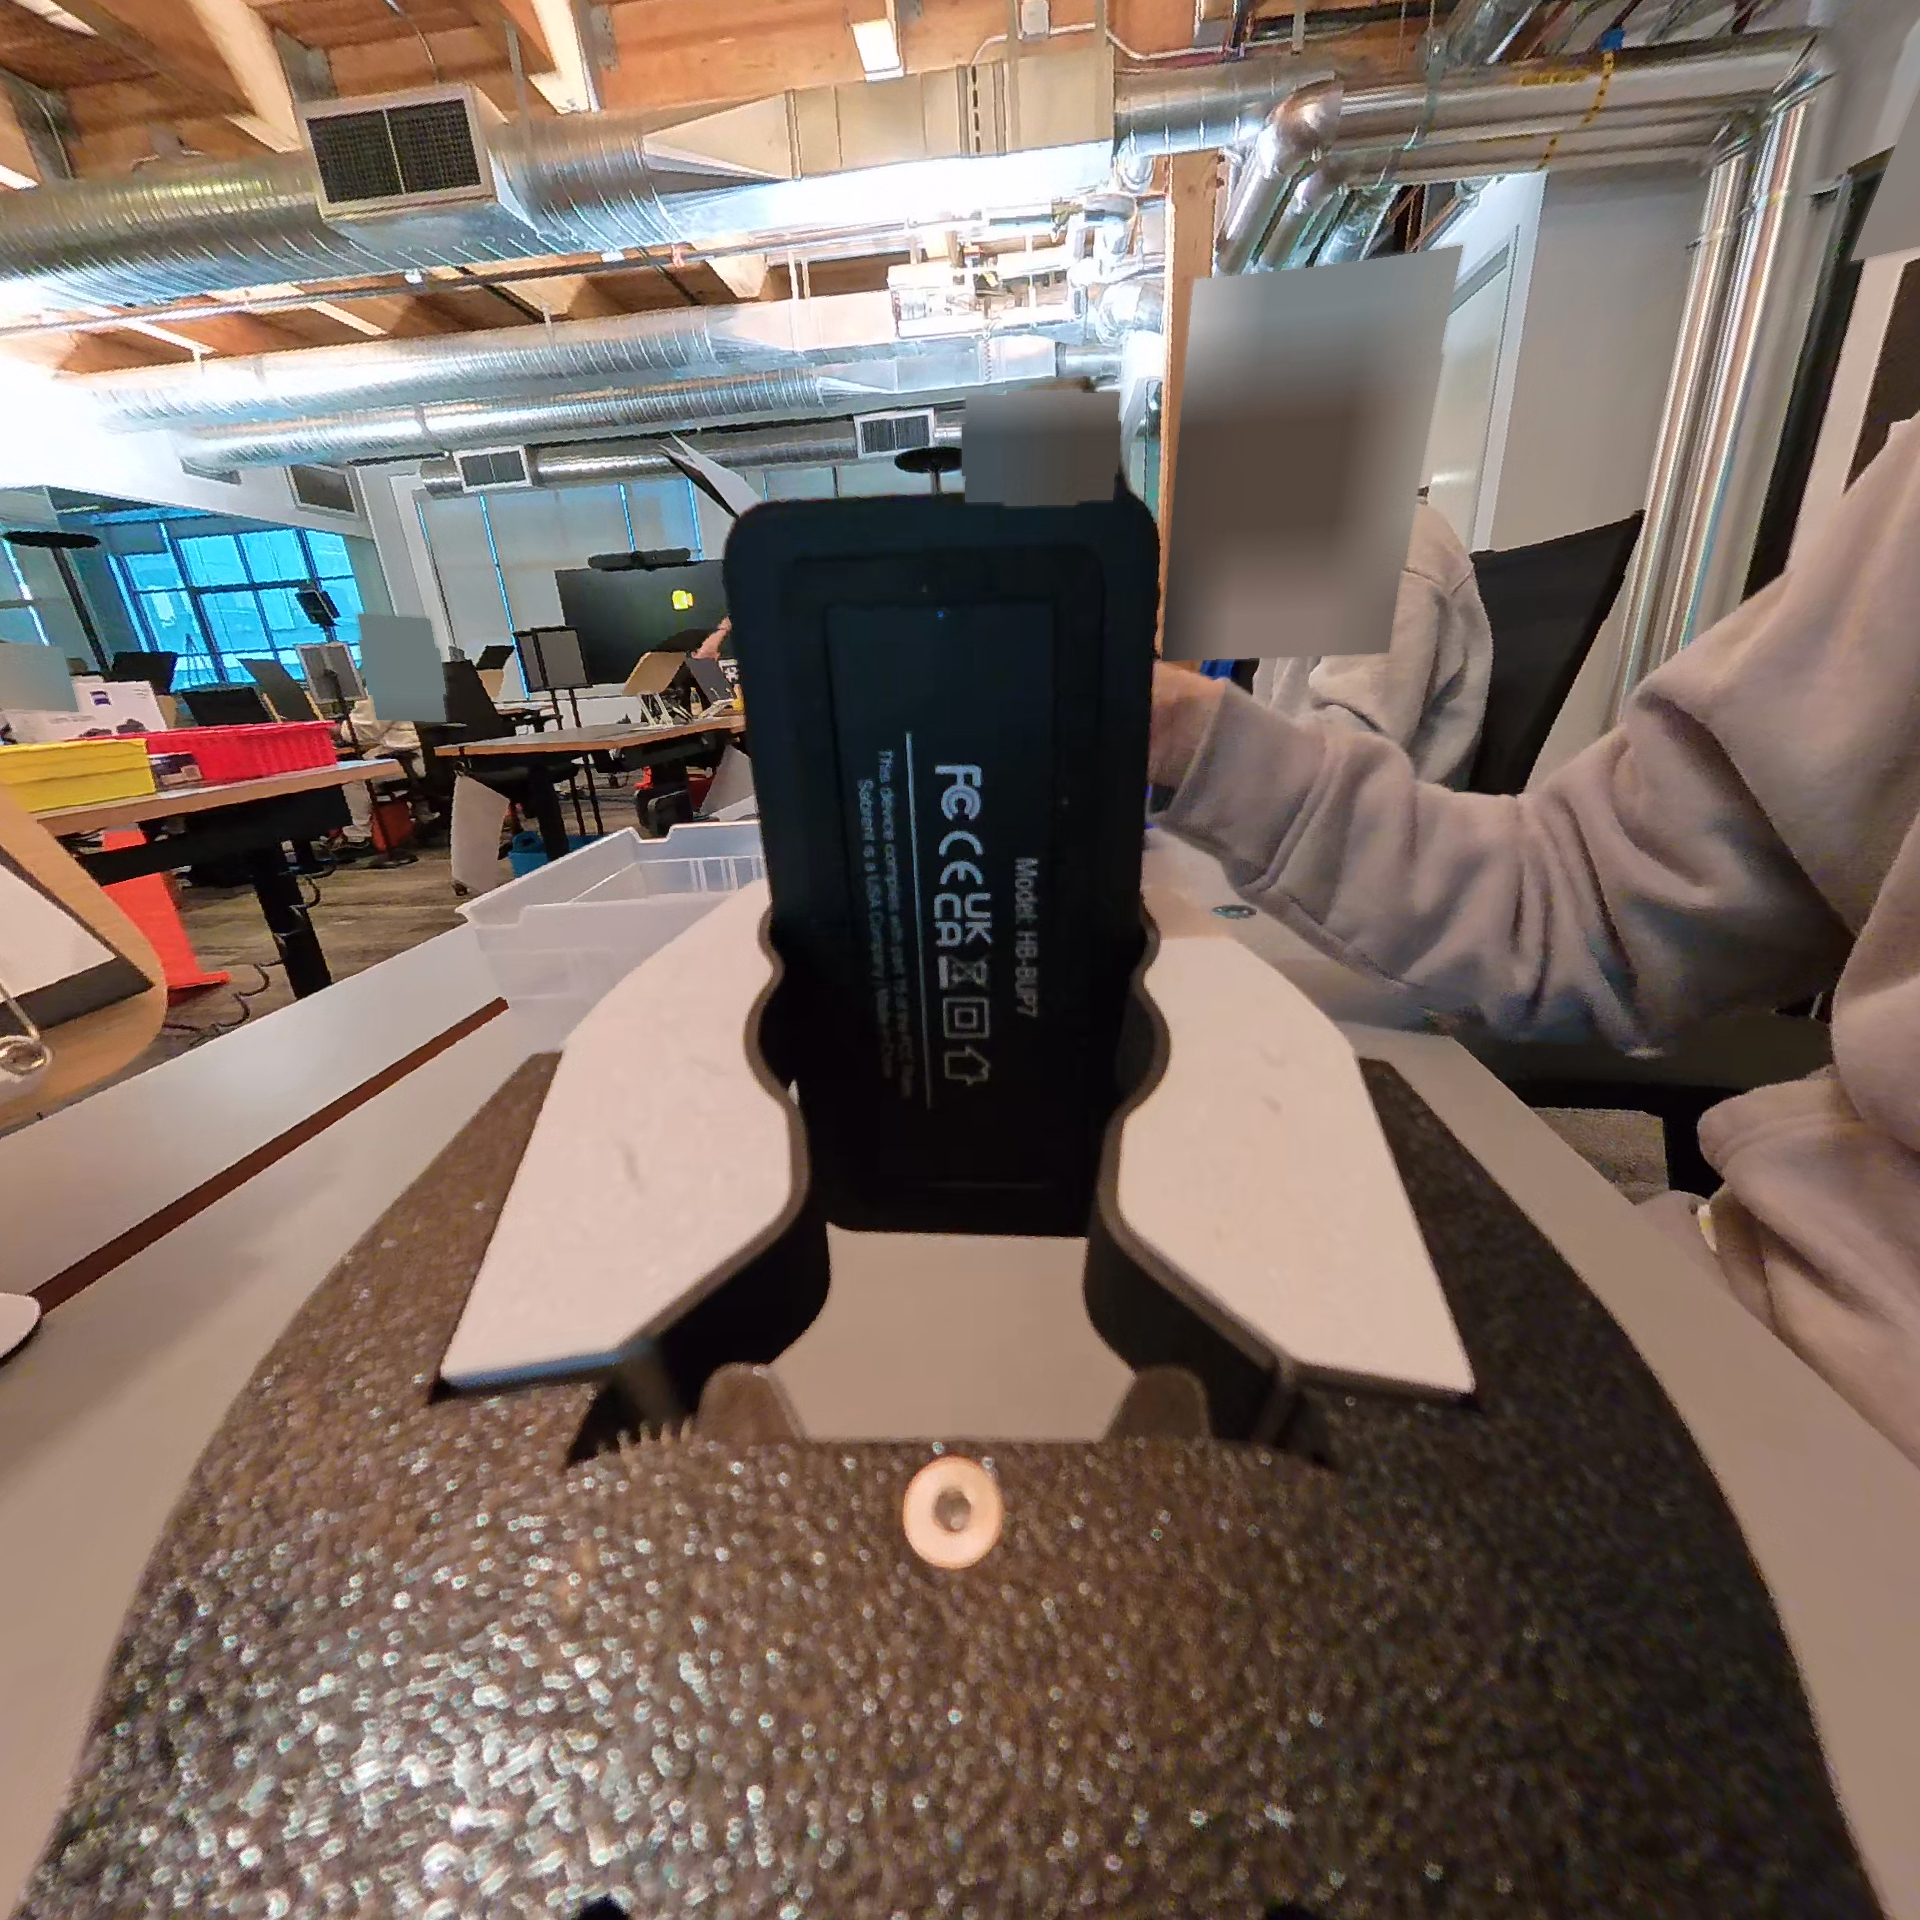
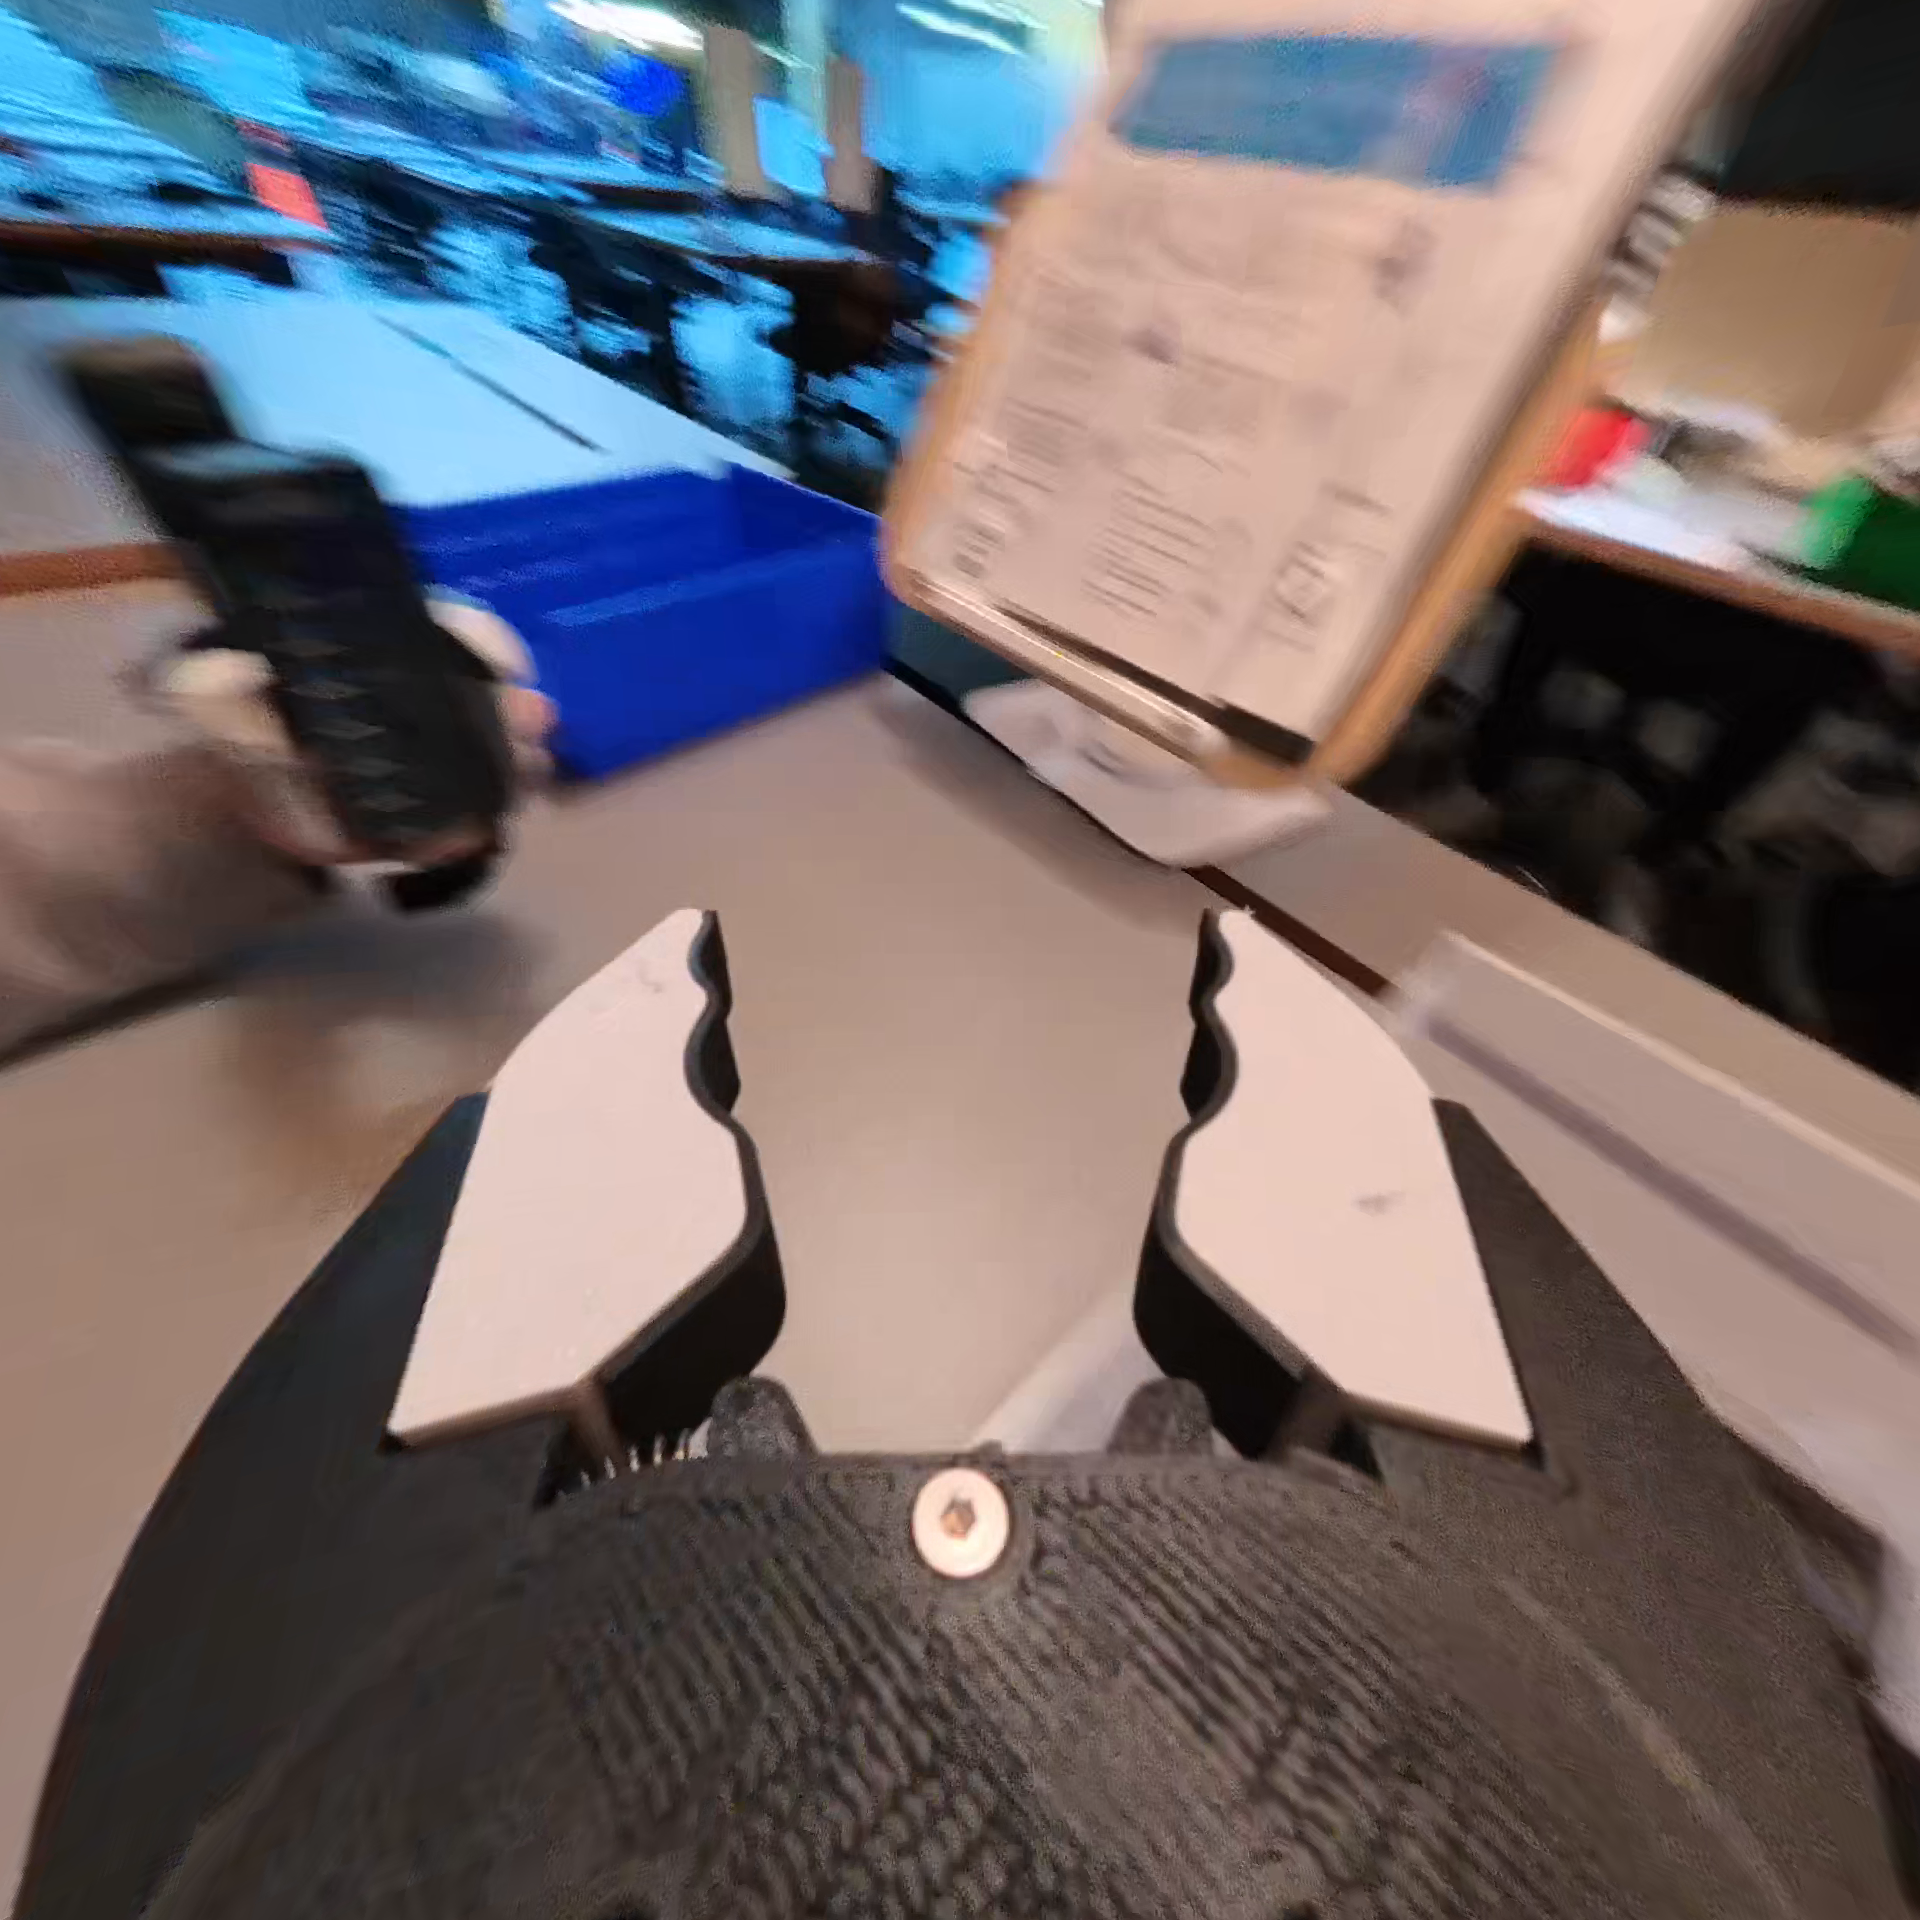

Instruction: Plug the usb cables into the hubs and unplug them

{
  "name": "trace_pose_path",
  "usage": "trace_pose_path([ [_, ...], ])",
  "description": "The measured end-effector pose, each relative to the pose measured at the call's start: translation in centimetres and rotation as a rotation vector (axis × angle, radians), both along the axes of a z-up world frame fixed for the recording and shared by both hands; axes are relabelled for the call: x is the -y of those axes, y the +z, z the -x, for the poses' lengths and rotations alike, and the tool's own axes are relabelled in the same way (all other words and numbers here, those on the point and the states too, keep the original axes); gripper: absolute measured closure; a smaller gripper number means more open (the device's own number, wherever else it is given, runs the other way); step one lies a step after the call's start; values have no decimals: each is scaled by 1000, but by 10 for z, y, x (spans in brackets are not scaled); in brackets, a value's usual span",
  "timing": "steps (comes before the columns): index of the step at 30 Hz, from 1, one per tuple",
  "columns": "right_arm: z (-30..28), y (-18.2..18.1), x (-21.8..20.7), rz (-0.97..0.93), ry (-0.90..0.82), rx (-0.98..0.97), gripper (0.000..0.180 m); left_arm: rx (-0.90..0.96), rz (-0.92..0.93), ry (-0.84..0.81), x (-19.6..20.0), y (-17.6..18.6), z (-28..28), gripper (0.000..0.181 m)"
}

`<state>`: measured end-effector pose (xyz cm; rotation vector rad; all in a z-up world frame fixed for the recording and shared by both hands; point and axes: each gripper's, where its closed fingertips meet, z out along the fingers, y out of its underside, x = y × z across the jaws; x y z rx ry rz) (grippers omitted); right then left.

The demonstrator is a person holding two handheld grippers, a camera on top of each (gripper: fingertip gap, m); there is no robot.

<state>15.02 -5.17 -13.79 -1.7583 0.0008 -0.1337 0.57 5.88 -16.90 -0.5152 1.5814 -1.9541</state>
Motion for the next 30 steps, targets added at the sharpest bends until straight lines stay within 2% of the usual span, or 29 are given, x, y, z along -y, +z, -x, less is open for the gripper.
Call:
trace_pose_path([
  [1, 27, 4, -14, -16, 95, 11, 95, -4, -5, 0, 1, -1, -1, 122],
  [4, 91, -9, -61, 40, 305, 65, 97, -14, -23, -10, 6, -5, -2, 120],
  [8, 137, -15, -113, 30, 457, 116, 101, -16, -46, -27, 13, -9, -2, 121],
  [11, 157, -9, -127, 6, 607, 48, 122, 8, -27, -22, 9, -5, 0, 121],
  [23, 168, 4, -137, -117, 697, 53, 108, 6, -32, 42, -3, -6, -4, 120],
  [28, 166, -11, -147, -72, 687, 105, 110, -5, -50, 41, 0, -10, -6, 121],
  [30, 169, -17, -146, -62, 731, 98, 122, -15, -52, 47, -1, -12, -8, 120],
])
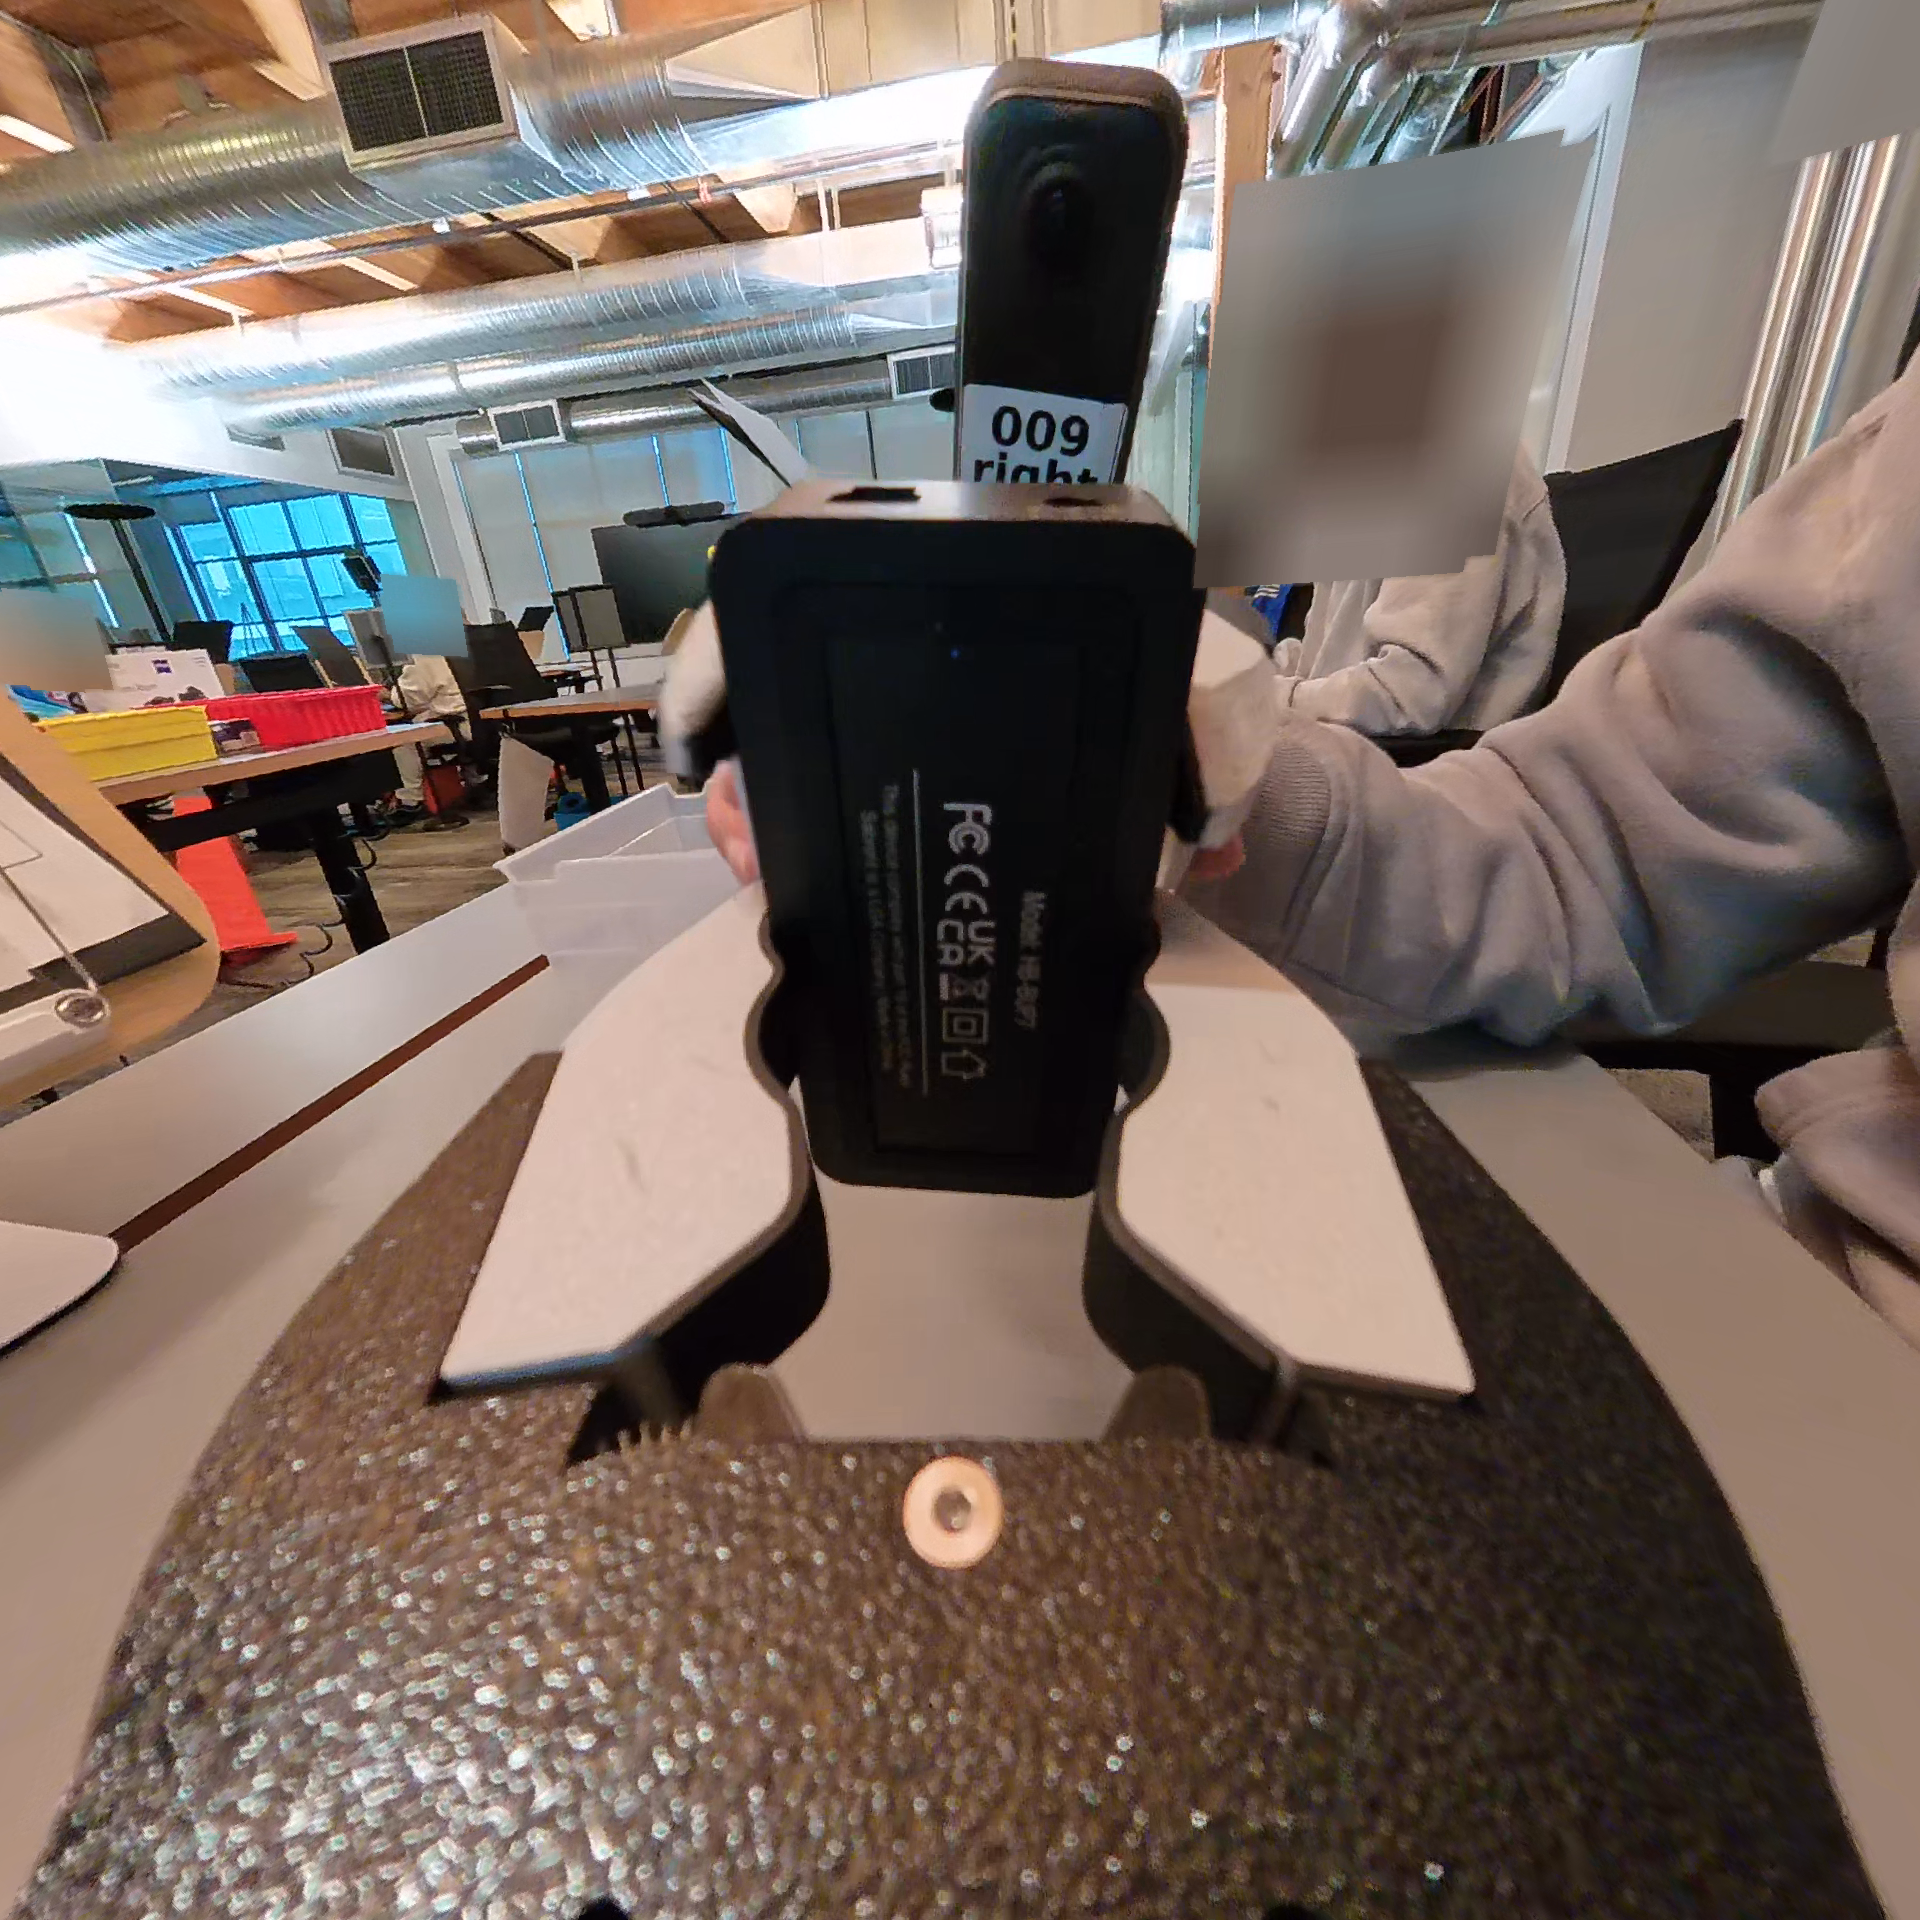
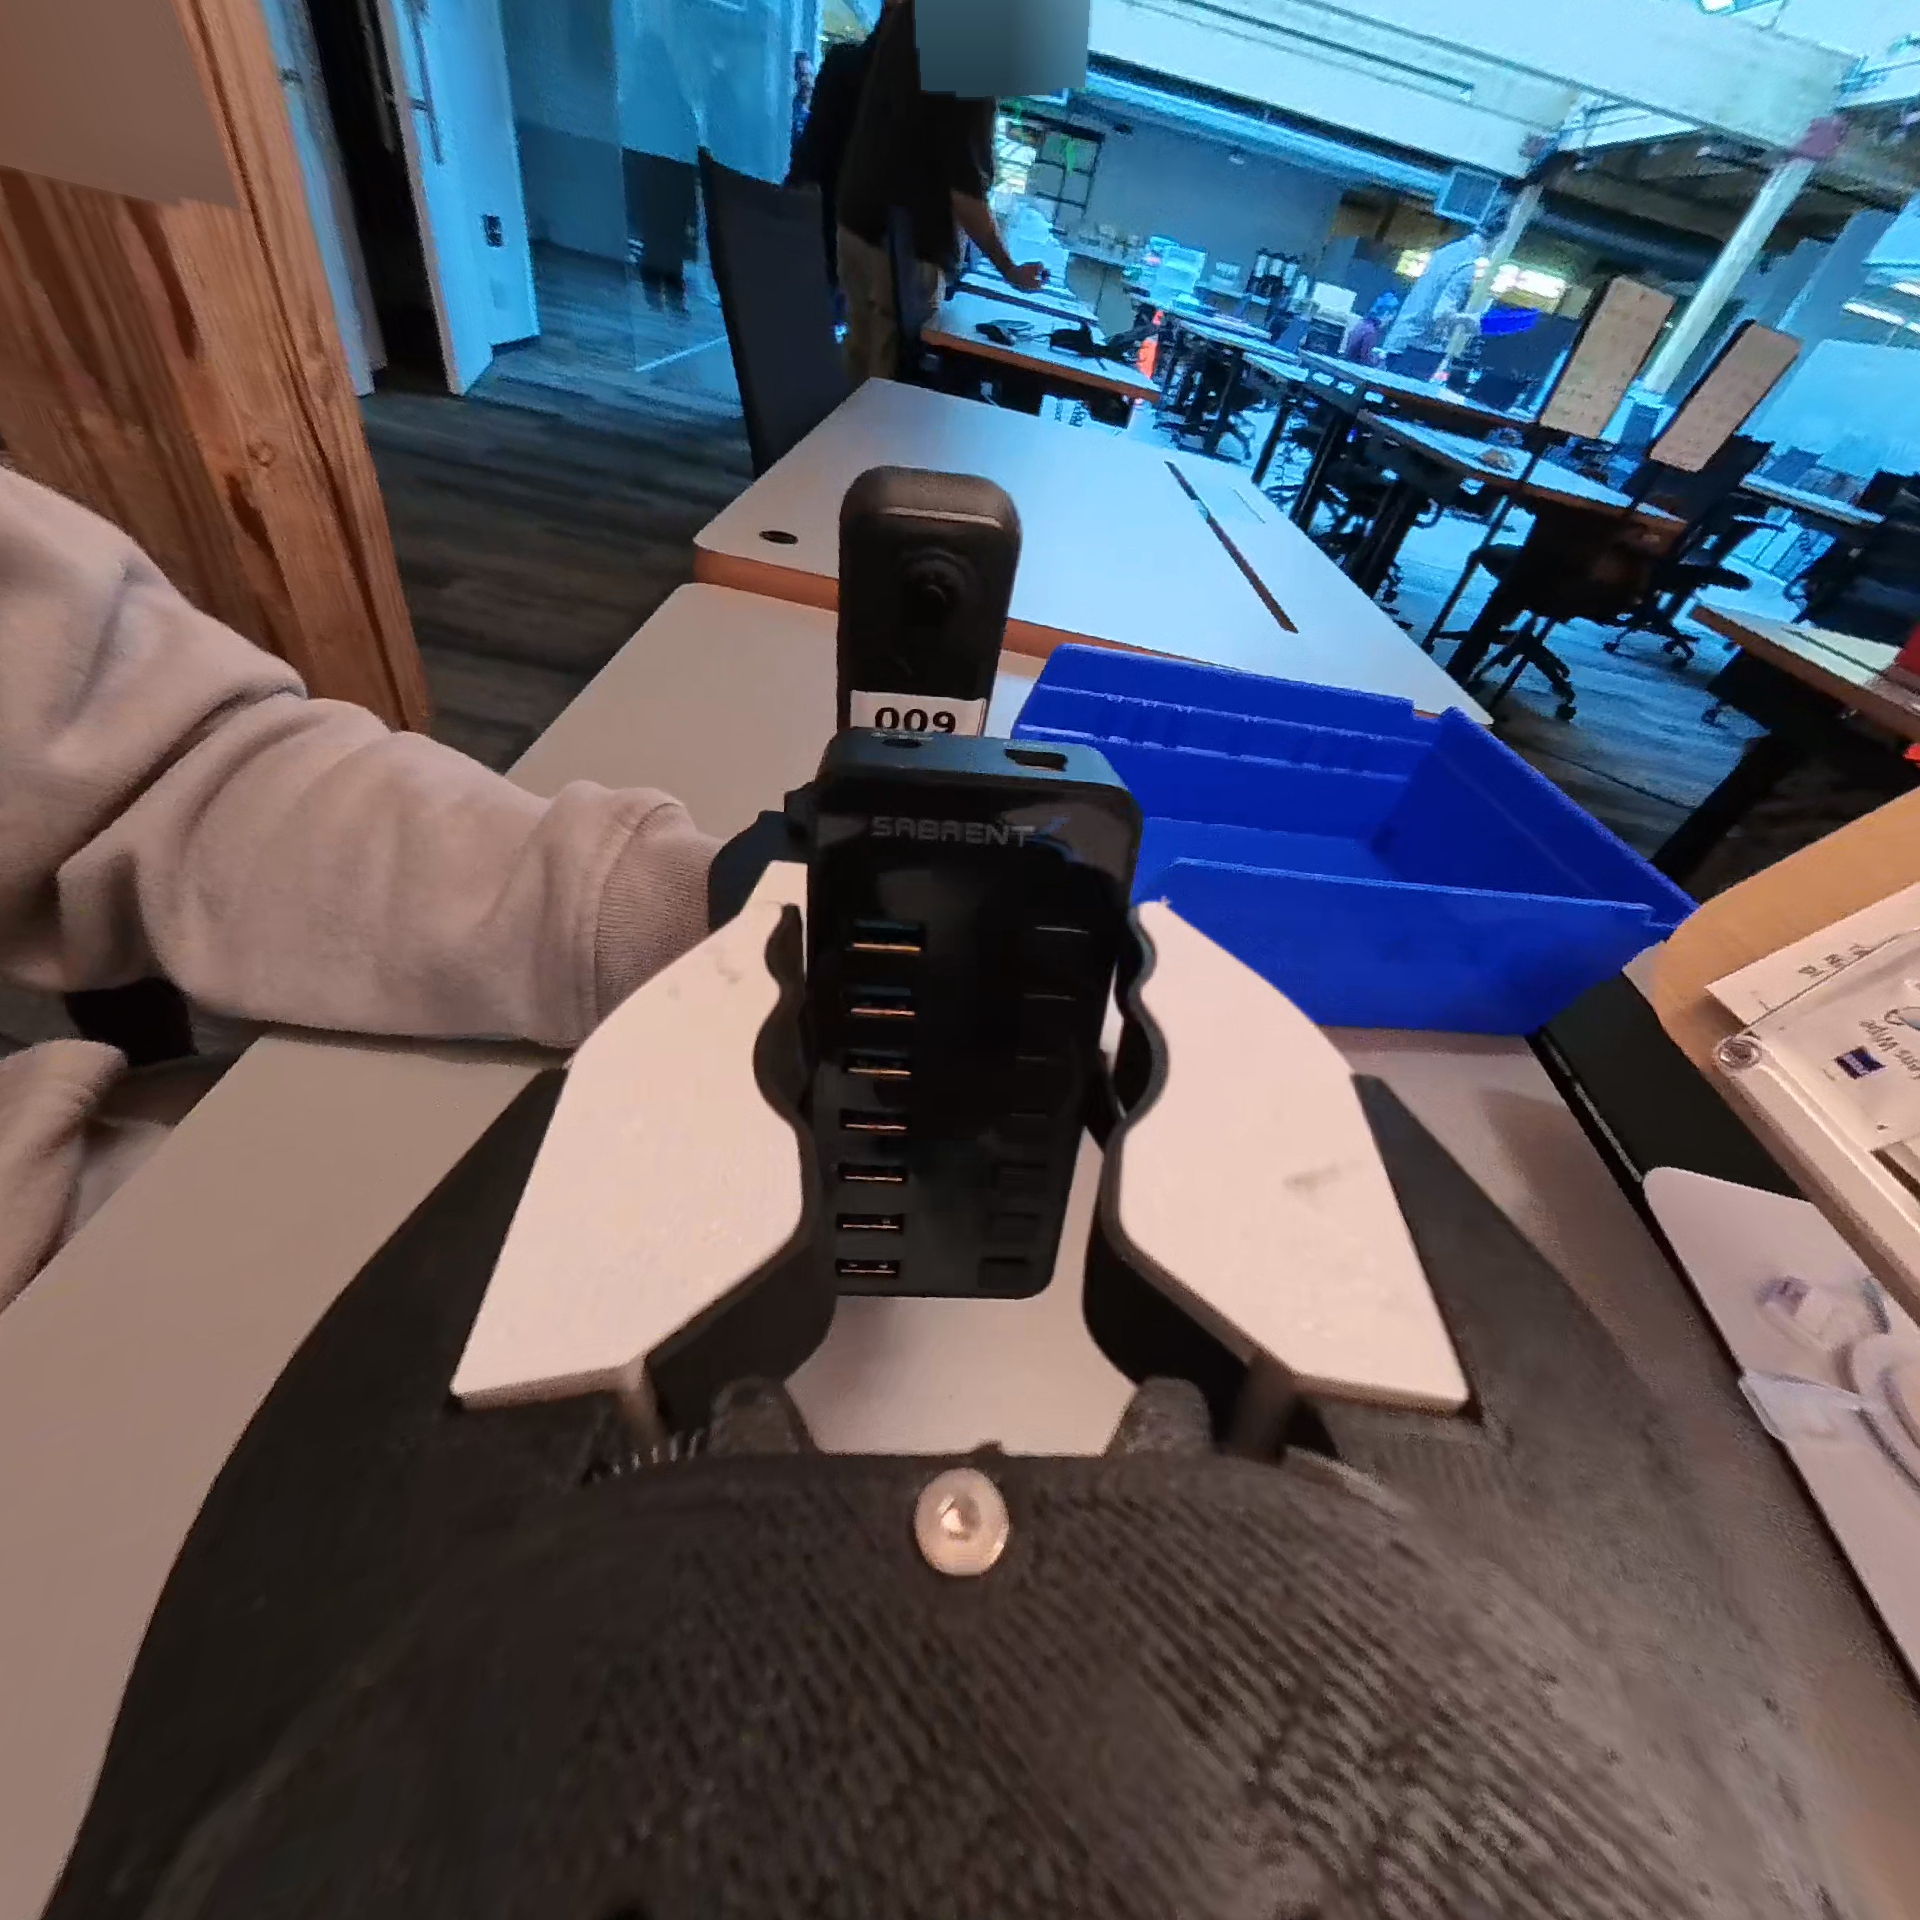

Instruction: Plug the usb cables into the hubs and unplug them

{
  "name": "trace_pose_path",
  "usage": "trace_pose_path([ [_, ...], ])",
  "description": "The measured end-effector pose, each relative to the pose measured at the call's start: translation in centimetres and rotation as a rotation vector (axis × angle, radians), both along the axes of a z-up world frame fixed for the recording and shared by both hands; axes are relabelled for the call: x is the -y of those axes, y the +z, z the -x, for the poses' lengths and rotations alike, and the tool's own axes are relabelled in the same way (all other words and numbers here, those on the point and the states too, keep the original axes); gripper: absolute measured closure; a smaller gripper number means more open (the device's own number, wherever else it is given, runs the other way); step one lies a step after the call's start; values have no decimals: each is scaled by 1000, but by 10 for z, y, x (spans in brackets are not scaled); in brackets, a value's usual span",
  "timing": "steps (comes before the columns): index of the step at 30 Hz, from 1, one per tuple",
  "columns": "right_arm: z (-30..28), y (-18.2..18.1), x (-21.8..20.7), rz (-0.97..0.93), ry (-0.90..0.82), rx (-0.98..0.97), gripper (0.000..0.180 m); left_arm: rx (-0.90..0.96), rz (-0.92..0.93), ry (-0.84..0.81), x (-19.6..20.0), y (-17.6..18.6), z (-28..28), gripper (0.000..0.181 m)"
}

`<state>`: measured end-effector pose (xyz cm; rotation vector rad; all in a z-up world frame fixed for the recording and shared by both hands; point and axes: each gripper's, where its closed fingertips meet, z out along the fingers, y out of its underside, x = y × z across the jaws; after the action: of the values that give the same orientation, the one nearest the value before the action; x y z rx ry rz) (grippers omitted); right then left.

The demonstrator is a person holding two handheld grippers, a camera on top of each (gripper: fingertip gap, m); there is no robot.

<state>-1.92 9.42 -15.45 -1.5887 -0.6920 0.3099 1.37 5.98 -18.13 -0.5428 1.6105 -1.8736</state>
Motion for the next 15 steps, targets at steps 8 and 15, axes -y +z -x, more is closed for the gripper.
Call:
trace_pose_path([
  [8, -3, -7, 2, 8, 19, 11, 120, -18, -30, 7, 3, -6, -3, 120],
  [15, -8, -13, -1, 59, -20, 11, 121, -31, -43, 42, -1, -10, -8, 121],
])
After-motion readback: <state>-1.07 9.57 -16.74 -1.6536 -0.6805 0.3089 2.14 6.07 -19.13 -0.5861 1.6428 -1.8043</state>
